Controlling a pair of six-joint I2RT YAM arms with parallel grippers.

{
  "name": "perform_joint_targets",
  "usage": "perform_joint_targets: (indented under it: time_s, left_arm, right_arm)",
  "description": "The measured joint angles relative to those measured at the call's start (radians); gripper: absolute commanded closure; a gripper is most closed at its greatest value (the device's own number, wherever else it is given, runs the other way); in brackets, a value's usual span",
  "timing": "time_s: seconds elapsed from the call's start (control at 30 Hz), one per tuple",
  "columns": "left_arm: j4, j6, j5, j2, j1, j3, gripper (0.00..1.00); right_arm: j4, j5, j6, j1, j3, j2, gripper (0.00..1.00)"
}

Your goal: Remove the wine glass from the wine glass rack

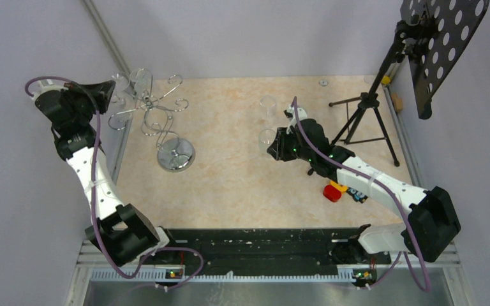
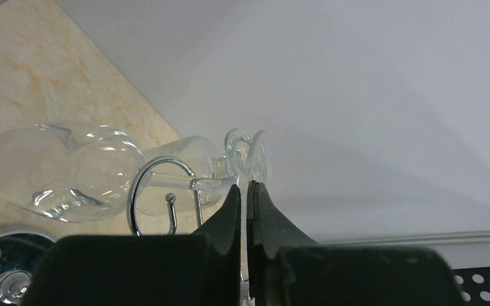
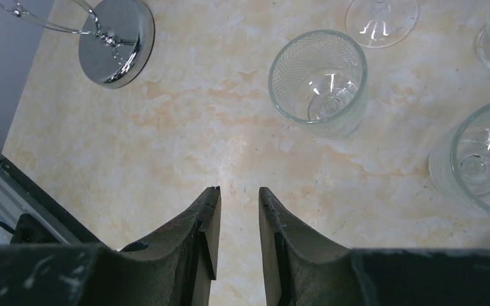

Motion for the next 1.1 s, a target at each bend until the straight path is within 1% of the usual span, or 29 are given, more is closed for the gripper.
perform_joint_targets:
  time_s: [0.17, 0.27, 0.57, 0.7, 0.87, 1.1]
  left_arm:
    - [0.0, -0.019, 0.037, 0.007, -0.008, 0.003, 1.0]
    - [-0.027, -0.028, 0.04, 0.007, -0.008, 0.014, 1.0]
    - [-0.227, 0.011, -0.007, -0.016, -0.009, 0.095, 1.0]
    - [-0.3, 0.038, -0.04, -0.04, -0.009, 0.117, 1.0]
    - [-0.371, 0.074, -0.108, -0.081, -0.01, 0.128, 1.0]
    - [-0.443, 0.135, -0.232, -0.124, -0.01, 0.163, 1.0]
  right_arm:
    - [-0.004, 0.001, 0.0, 0.0, 0.0, 0.0, 0.7]
    - [-0.008, 0.003, 0.0, 0.0, 0.0, 0.0, 0.68]
    - [-0.019, 0.004, 0.0, 0.0, 0.0, -0.003, 0.66]
    - [-0.021, 0.004, 0.001, 0.0, 0.0, -0.006, 0.62]
    - [-0.021, 0.004, 0.003, 0.0, 0.0, -0.006, 0.54]
    - [-0.02, 0.004, 0.005, 0.0, 0.0, -0.016, 0.5]
